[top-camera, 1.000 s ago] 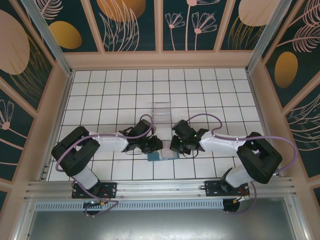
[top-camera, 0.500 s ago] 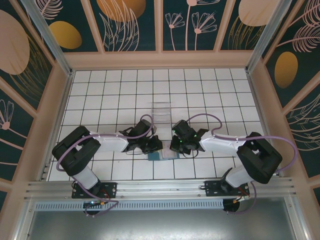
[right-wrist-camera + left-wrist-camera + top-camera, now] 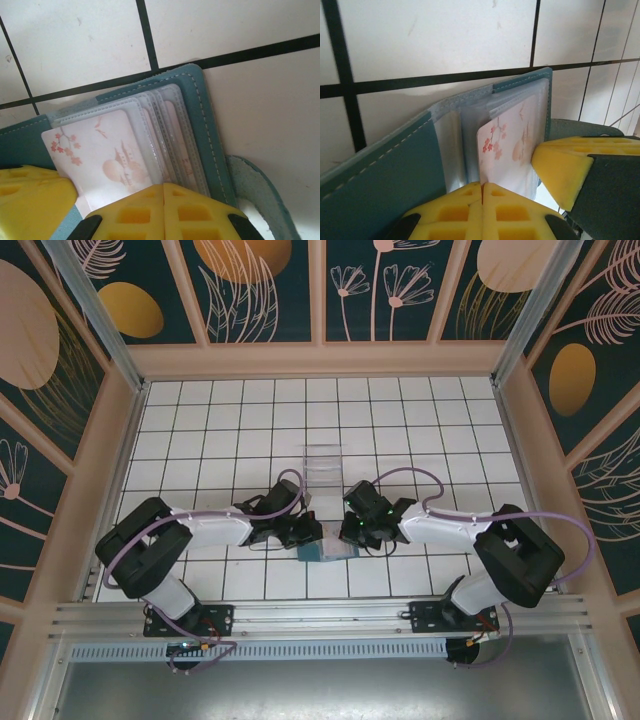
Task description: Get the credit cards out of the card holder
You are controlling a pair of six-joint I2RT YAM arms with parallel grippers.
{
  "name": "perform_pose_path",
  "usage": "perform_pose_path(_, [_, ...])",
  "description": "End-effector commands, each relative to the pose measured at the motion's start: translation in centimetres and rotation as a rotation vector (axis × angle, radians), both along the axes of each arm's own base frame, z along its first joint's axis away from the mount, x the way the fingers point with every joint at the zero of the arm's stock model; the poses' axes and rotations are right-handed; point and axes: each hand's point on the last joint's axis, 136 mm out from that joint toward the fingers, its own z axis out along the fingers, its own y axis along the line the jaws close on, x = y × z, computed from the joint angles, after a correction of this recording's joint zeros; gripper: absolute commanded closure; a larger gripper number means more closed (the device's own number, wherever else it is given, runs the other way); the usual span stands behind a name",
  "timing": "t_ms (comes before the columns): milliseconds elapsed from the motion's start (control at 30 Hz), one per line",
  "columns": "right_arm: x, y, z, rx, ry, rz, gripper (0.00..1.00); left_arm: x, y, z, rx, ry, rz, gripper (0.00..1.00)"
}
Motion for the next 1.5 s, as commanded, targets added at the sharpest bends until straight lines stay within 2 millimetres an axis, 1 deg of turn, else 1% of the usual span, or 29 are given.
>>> perform_pose_path(0, [-1.8, -3.0, -1.9, -0.132, 0.062, -0.019, 0.92, -0.8, 1.4, -1.0, 0.063, 0.008, -0.002, 0.92])
perform_pose_path(233, [-2.0, -3.3, -2.1, -0.148, 0.068, -0.024, 0.91, -1.1, 1.9, -1.3, 0.081, 0.011, 0.001, 0.93])
perform_pose_path(333, [-1.9, -3.2, -1.9, -0.142, 0.065, -0.024, 0.91, -0.9, 2.1, -1.2, 0.087, 0.005, 0.008, 0.91])
perform_pose_path(400, [-1.9, -3.1, -1.9, -0.138, 0.063, -0.023, 0.91, -0.6, 1.6, -0.6, 0.054, -0.009, 0.014, 0.86])
perform_pose_path(500, [-1.9, -3.0, -1.9, -0.137, 0.065, -0.019, 0.91, -0.5, 0.5, 0.4, -0.043, -0.015, 0.018, 0.83])
perform_pose_path(733, [-1.8, -2.7, -1.9, -0.13, 0.066, -0.013, 0.91, -0.9, 0.0, -0.3, -0.092, 0.008, 0.017, 0.8])
perform_pose_path(867, [-1.9, -2.7, -1.9, -0.128, 0.066, -0.01, 0.91, -1.0, -0.6, 0.1, -0.144, 0.01, 0.008, 0.8])
perform_pose_path(967, [-1.8, -2.6, -1.9, -0.127, 0.065, -0.01, 0.91, -1.0, -0.6, 0.0, -0.145, 0.011, 0.004, 0.82])
perform_pose_path(1233, [-1.8, -2.5, -1.9, -0.127, 0.067, -0.006, 0.91, -1.0, -0.1, -0.7, -0.097, 0.016, 0.007, 0.89])
perform_pose_path(1467, [-1.8, -2.7, -2.1, -0.137, 0.068, -0.011, 0.91, -0.7, 1.0, -0.5, -0.05, -0.005, 0.014, 0.93])
